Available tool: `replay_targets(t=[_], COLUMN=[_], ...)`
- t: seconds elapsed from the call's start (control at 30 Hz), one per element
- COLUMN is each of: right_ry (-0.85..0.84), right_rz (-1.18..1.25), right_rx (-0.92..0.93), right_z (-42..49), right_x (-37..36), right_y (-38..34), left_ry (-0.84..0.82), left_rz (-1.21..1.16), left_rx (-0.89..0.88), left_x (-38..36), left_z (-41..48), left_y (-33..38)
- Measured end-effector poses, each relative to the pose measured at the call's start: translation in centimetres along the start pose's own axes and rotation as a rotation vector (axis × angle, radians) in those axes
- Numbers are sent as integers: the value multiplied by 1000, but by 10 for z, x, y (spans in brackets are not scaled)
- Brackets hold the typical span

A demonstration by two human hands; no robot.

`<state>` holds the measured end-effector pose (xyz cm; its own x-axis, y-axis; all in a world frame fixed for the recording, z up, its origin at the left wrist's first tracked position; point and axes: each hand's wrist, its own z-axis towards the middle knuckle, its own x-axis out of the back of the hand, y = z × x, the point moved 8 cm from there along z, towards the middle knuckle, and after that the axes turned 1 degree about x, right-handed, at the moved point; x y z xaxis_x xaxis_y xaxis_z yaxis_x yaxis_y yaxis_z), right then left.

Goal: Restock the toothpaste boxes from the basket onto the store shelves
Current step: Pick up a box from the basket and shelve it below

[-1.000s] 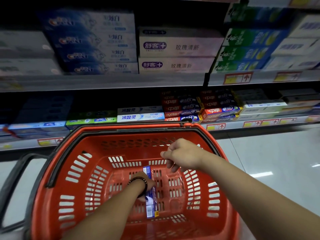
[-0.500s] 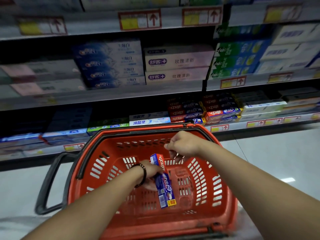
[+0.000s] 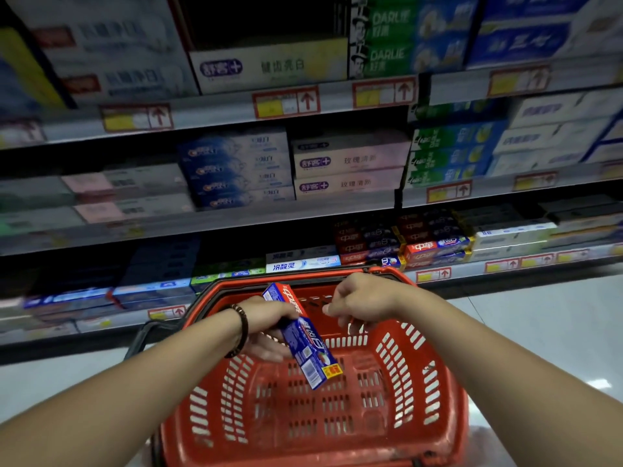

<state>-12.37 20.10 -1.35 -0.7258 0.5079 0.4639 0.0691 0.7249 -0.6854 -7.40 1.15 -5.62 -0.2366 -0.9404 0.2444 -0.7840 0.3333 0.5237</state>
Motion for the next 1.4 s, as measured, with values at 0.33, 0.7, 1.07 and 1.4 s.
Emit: replay_targets(t=[0.33,0.7,1.07,1.4], right_ry=[-133,129,281,515], right_rz=[-106,-78,-15,304], right_rx=[-33,75,152,147], right_z=[-6,5,-5,-8], right_x=[-12,19,60,87], right_y=[-9,-10,-7,10], left_ry=[44,9,191,161], left_rz=[-242,-480,-694,-824], left_rx=[-49,-95,-232,-347], left_x=[20,22,62,60], left_z=[-8,-23,-28,-25], left_y=[14,38,48,56])
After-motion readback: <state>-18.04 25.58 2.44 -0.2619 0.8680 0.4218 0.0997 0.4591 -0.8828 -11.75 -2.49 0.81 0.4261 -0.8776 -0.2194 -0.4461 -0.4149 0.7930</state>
